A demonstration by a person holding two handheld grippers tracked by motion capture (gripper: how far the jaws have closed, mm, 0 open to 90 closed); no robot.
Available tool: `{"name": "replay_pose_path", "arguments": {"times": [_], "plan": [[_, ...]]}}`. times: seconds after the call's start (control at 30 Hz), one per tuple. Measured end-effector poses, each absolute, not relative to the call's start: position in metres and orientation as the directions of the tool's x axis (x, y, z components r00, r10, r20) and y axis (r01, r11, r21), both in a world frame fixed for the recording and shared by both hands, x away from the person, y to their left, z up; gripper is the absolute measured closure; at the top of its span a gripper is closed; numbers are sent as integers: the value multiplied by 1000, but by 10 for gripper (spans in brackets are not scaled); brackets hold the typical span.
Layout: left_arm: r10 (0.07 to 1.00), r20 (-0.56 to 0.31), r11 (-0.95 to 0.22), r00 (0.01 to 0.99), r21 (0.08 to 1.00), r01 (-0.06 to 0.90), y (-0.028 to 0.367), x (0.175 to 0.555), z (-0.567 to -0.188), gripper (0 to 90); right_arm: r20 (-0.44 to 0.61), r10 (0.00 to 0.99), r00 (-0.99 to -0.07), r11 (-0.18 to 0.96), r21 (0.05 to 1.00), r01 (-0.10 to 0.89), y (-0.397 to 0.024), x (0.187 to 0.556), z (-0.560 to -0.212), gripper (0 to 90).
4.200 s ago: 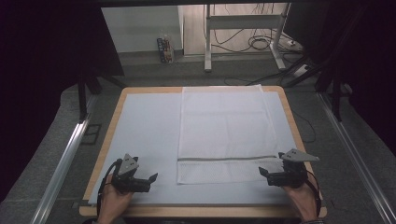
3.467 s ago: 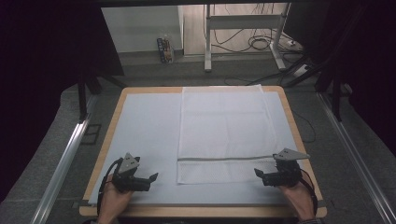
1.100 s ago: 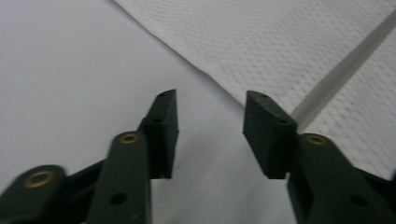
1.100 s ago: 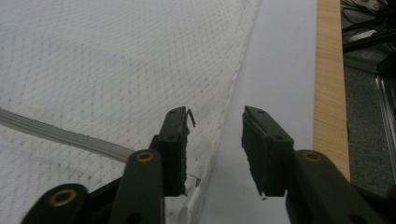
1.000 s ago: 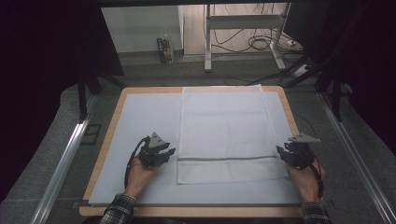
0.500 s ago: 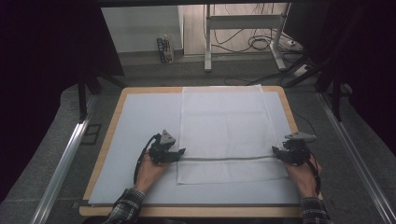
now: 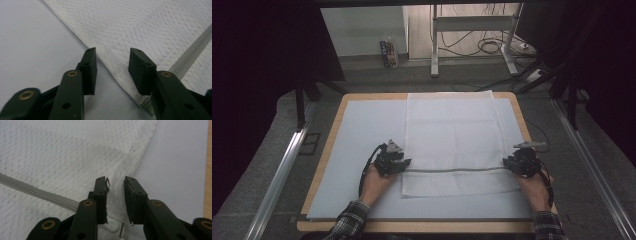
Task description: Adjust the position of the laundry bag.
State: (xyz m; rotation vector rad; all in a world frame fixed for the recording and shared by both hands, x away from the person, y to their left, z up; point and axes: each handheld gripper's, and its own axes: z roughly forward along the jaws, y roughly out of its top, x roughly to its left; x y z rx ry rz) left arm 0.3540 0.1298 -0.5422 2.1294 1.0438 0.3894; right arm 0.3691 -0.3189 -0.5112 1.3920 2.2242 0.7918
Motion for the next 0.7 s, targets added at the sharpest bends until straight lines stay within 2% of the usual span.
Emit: {"name": "replay_pose_path", "arguments": {"times": [0.17,0.23,0.5,0.7], "plan": [[775,-66,-388,629,735,556,130,352,-544,809,-44,897,-439,361,645,673,-317,368,-511,847],[771,-83,-380,632,736,560,131,353,-544,879,-50,896,-440,365,645,671,-317,367,-510,866],[759,-80,-399,646,727,559,135,354,-542,888,-40,893,-448,356,673,648,-319,364,-506,873],[747,-27,-449,664,715,535,135,352,-540,886,-42,879,-475,376,673,637,-318,361,-505,871]]}}
